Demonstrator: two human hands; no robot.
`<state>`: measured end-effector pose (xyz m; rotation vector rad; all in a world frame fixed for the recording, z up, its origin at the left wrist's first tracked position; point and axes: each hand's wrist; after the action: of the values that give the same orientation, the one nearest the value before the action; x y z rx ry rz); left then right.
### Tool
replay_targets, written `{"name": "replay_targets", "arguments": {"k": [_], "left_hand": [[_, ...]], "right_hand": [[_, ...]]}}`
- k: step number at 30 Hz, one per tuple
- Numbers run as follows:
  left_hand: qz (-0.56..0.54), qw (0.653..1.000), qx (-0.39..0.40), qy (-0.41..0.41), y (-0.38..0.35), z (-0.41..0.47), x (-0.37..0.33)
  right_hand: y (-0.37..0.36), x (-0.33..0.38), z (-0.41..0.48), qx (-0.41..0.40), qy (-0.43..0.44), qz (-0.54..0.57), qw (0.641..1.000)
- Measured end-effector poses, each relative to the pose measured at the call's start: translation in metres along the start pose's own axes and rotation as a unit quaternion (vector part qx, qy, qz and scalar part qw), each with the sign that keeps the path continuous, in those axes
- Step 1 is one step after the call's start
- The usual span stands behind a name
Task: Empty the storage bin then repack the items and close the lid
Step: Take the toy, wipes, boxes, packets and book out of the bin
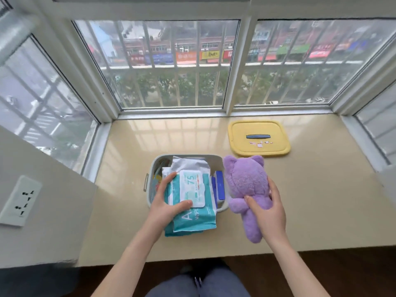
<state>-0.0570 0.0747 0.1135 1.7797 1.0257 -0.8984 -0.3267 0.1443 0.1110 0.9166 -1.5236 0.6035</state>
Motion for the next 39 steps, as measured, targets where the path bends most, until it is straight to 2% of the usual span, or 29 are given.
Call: {"name": "replay_targets", "arguments": {"k": [7, 15, 22, 28, 34, 39], "left_hand": [[0.001, 0.998, 0.057, -0.004, -0.013, -0.013, 0.021], [0.029, 0.996, 0.080, -0.032, -0.067, 0.005, -0.005], [0.029, 0.998, 0.058, -0.005, -0.164, 0.019, -0.032], [-0.011, 0.997, 0.040, 0.069, -0.262, 0.016, -0.064], [-0.037, 0.994, 0.008, 0.101, -0.321, 0.035, -0.083], [-0.024, 0.993, 0.003, 0.113, -0.341, 0.072, -0.074]], "right_hand": [[0.029, -0.009, -0.040, -0.071, -0.020, 0.001, 0.997], [0.083, -0.005, -0.020, -0.103, -0.021, 0.005, 0.994], [0.158, -0.024, 0.052, -0.059, -0.037, -0.006, 0.998], [0.227, -0.038, 0.118, 0.016, -0.064, -0.042, 0.997], [0.253, -0.046, 0.169, 0.057, -0.073, -0.061, 0.994], [0.256, -0.069, 0.210, 0.050, -0.090, -0.071, 0.992]]}}
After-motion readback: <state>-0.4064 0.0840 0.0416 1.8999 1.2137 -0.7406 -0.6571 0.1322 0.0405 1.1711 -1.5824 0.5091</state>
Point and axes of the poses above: each hand's wrist, its own z-axis towards the middle knuckle, its own y-axis out of the back of the hand, x = y × z, and after that the axes turned 15 degrees about z, right-handed
